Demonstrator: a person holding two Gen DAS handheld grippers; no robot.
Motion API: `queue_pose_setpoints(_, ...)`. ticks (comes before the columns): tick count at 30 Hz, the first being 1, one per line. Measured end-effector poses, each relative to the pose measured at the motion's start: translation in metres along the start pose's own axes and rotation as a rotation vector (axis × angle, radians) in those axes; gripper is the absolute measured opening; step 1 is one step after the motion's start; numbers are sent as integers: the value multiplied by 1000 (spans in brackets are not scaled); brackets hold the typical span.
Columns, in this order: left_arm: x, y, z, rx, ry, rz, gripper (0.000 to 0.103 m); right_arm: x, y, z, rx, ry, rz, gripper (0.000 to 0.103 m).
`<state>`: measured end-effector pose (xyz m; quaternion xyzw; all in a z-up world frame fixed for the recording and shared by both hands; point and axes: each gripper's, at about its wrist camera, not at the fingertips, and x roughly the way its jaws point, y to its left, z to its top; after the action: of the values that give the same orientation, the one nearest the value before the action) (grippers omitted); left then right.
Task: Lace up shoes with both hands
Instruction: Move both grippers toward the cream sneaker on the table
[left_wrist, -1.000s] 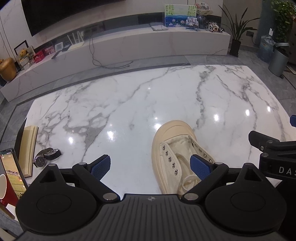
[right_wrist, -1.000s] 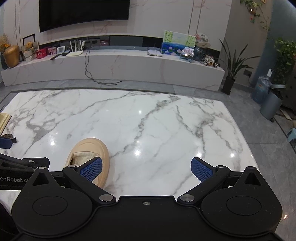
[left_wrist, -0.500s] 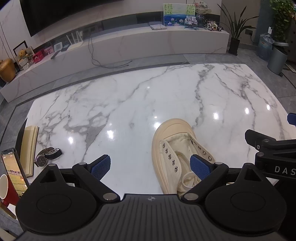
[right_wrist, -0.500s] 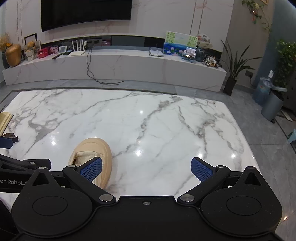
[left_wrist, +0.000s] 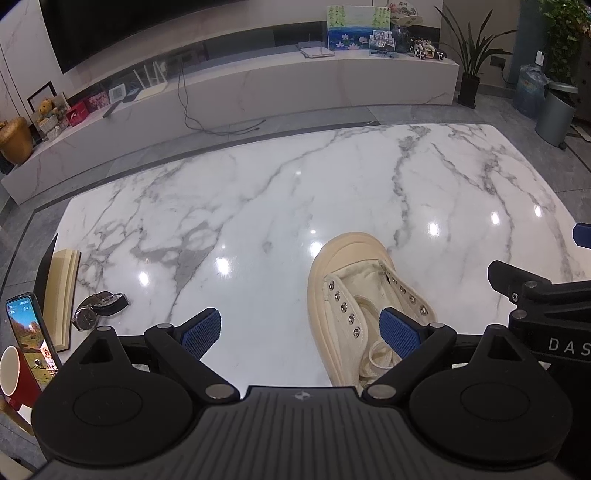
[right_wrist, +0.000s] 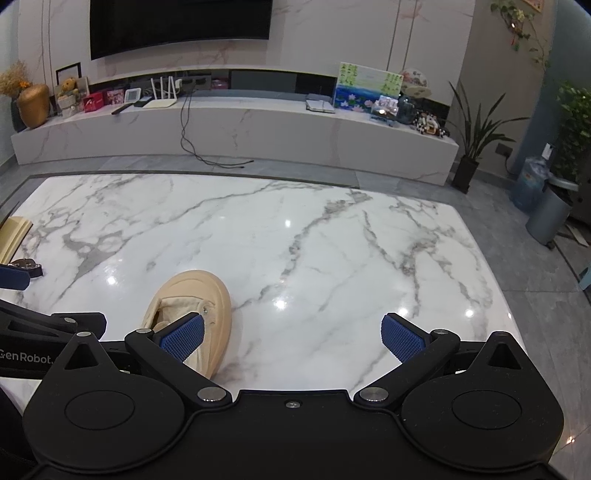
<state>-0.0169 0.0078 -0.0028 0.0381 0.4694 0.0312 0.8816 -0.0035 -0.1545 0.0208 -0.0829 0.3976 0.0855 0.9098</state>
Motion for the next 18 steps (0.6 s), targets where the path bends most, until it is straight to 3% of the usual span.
queue_pose_setpoints(11,5,1,-7,-1,23,-5,94,0,4,-12,-41,13,56,101)
queue_pose_setpoints(18,12,3,-12,0,39,-2,86,0,6,-19,-84,1,90,83)
